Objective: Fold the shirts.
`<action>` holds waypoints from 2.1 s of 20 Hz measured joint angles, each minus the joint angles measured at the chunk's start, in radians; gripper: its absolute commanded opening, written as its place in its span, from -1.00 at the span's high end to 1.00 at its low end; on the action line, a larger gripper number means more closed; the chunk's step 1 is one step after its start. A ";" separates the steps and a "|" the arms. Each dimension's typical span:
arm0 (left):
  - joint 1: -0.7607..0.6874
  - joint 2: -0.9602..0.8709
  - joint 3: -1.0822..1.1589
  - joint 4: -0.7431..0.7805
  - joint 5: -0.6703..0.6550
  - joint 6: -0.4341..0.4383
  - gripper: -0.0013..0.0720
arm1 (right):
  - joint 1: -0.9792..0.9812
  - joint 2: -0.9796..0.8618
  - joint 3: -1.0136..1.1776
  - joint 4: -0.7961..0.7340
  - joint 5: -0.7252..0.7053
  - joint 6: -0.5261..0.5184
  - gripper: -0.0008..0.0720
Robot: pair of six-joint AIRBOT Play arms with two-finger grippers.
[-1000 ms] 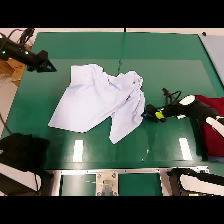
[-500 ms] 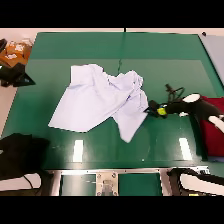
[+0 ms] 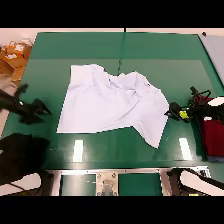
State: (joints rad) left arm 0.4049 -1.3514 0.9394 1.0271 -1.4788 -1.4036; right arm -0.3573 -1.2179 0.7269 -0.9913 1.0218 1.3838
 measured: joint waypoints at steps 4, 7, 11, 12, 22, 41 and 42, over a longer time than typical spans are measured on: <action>0.001 0.002 -0.224 -0.050 0.172 0.016 -0.64 | 0.018 0.003 -0.006 0.004 -0.005 -0.016 0.93; 0.003 0.005 -0.311 -0.152 0.237 0.043 -0.29 | 0.028 0.004 -0.008 0.029 -0.009 -0.037 0.93; 0.000 -0.001 -0.354 -0.248 0.365 0.141 0.91 | 0.032 0.004 -0.008 0.050 -0.014 -0.053 0.93; 0.002 -0.003 -0.360 -0.267 0.376 0.162 0.92 | 0.033 0.004 -0.008 0.052 -0.014 -0.056 0.93; 0.001 0.294 0.072 -0.418 0.182 0.224 0.92 | 0.032 0.229 0.347 0.068 0.142 -0.004 0.93; 0.001 0.526 0.771 -0.396 0.232 0.191 0.91 | 0.032 0.550 0.743 -0.069 -0.138 0.152 0.93; -0.005 0.481 0.703 -0.431 0.229 0.212 0.91 | 0.033 0.509 0.685 -0.034 -0.149 0.130 0.93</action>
State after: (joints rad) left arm 0.3996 -0.8707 1.6421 0.5964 -1.2499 -1.1912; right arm -0.3244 -0.7090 1.4120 -1.0256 0.8730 1.5143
